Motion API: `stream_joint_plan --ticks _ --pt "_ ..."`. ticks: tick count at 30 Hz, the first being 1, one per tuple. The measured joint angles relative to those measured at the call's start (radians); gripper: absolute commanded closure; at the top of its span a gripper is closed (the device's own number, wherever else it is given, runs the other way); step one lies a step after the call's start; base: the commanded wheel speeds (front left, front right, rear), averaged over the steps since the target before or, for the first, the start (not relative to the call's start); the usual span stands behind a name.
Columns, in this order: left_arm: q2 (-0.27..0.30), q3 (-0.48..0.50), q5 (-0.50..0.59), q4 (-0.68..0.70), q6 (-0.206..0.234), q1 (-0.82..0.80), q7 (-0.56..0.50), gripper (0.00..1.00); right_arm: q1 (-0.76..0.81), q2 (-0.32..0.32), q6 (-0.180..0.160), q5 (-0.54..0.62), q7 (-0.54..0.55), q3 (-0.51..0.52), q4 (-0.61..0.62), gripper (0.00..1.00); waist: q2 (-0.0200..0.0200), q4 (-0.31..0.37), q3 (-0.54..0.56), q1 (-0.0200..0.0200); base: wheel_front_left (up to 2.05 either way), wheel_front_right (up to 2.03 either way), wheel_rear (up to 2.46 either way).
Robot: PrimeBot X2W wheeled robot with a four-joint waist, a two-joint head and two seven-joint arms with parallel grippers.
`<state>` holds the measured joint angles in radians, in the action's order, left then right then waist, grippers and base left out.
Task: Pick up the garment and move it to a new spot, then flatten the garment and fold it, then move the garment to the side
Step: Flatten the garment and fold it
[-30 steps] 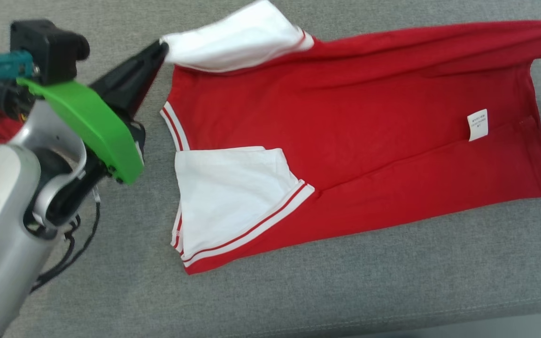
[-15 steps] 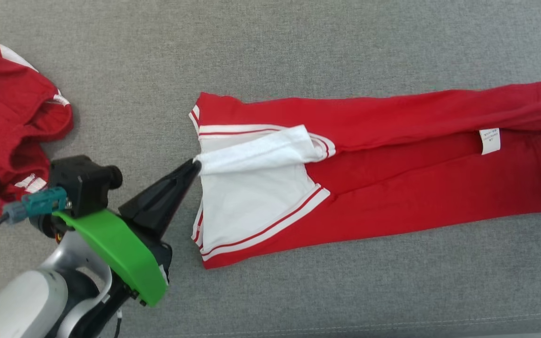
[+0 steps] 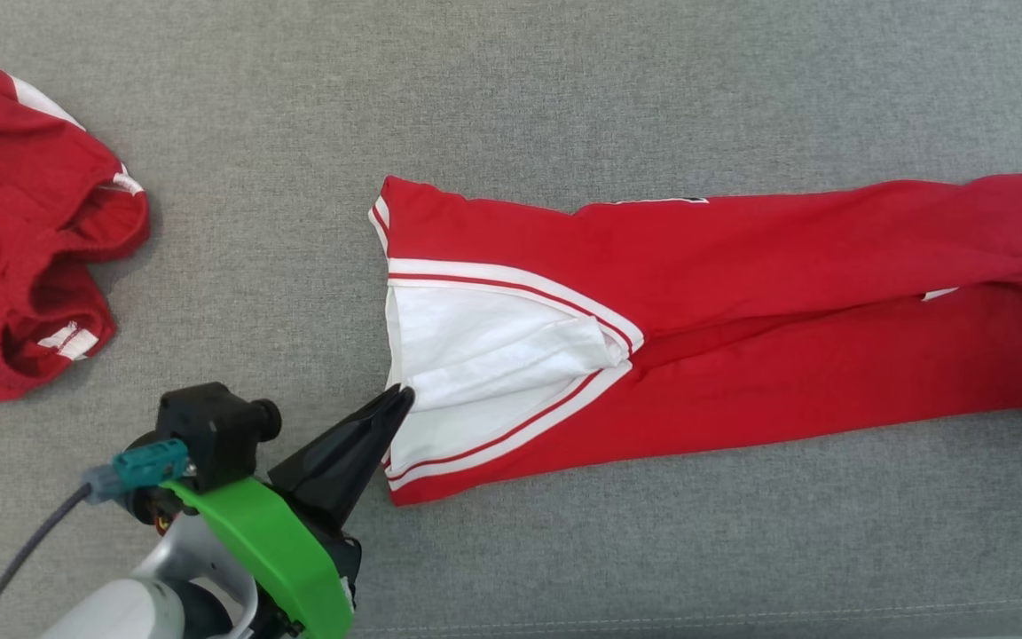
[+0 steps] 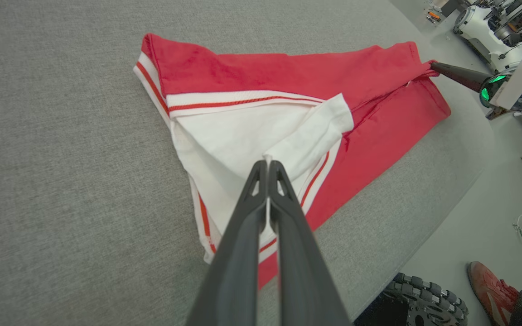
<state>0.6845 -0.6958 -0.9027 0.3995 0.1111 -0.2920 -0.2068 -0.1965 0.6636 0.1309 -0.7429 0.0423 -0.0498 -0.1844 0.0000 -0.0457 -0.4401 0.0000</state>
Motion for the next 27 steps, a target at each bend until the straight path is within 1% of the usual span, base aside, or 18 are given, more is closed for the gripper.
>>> stream_joint_plan --ticks 2,3,4,5,6,7,9,13,15,18,22,24,27 --pt "-0.012 -0.013 0.029 -0.022 0.000 0.002 0.014 1.00 0.011 -0.004 0.000 0.002 0.002 0.002 -0.001 1.00 0.0000 0.000 0.003 0.0000 0.00 0.00 0.00" --pt "-0.017 -0.020 0.036 -0.034 0.001 0.004 0.021 1.00 0.018 -0.008 0.000 0.003 0.004 0.002 -0.001 0.89 0.0000 0.001 0.006 0.0000 0.00 0.00 0.00" --pt "-0.025 -0.024 0.044 -0.049 0.004 0.006 0.030 0.98 0.025 -0.013 0.000 0.007 0.005 0.002 -0.001 0.75 0.0000 0.001 0.010 -0.0001 0.00 0.00 0.00" --pt "-0.033 -0.027 0.054 -0.062 0.009 0.009 0.040 0.73 0.031 -0.017 0.000 0.008 0.009 0.003 -0.003 0.41 0.0000 0.001 0.014 0.0000 0.00 0.00 0.00" --pt "-0.037 -0.032 0.062 -0.072 0.010 0.011 0.045 0.30 0.035 -0.020 0.000 0.010 0.009 0.007 -0.007 0.00 0.0000 0.002 0.019 -0.0001 0.00 0.00 0.00" --pt "-0.038 -0.039 0.087 -0.086 0.017 0.011 0.053 0.00 0.040 -0.025 0.000 0.014 0.009 0.013 -0.010 0.00 0.0000 0.003 0.024 0.0000 0.00 0.00 0.00" --pt "-0.047 -0.034 0.117 -0.105 0.043 0.013 0.089 0.00 0.053 -0.033 0.000 0.025 0.003 0.024 -0.014 0.00 0.0000 0.004 0.037 0.0000 0.00 0.00 0.00" --pt "-0.080 -0.024 0.169 -0.140 0.103 0.044 0.169 0.00 0.087 -0.075 0.000 0.049 -0.029 0.054 -0.021 0.00 0.0000 0.008 0.074 0.0000 0.00 0.00 0.00" --pt "-0.107 -0.009 0.179 -0.165 0.140 0.076 0.232 0.00 0.109 -0.102 0.000 0.071 -0.051 0.062 -0.026 0.00 0.0000 0.010 0.098 -0.0001 0.00 0.00 0.00" --pt "-0.146 0.013 0.194 -0.200 0.180 0.121 0.324 0.00 0.133 -0.144 0.000 0.092 -0.089 0.064 -0.033 0.00 0.0000 0.014 0.134 0.0000 0.00 0.00 0.00" --pt "-0.192 0.042 0.211 -0.264 0.217 0.175 0.428 0.00 0.151 -0.197 0.000 0.115 -0.142 0.056 -0.051 0.00 0.0000 0.016 0.182 -0.0001 0.00 0.00 0.00" --pt "-0.217 0.073 0.230 -0.301 0.248 0.198 0.456 0.00 0.152 -0.221 0.000 0.130 -0.175 0.052 -0.072 0.00 0.0000 0.016 0.208 -0.0001 0.00 0.00 0.00" --pt "-0.278 0.128 0.256 -0.334 0.259 0.226 0.465 0.00 0.154 -0.251 0.000 0.137 -0.221 0.044 -0.108 0.00 0.0000 0.014 0.244 -0.0001 0.00 0.00 0.00"
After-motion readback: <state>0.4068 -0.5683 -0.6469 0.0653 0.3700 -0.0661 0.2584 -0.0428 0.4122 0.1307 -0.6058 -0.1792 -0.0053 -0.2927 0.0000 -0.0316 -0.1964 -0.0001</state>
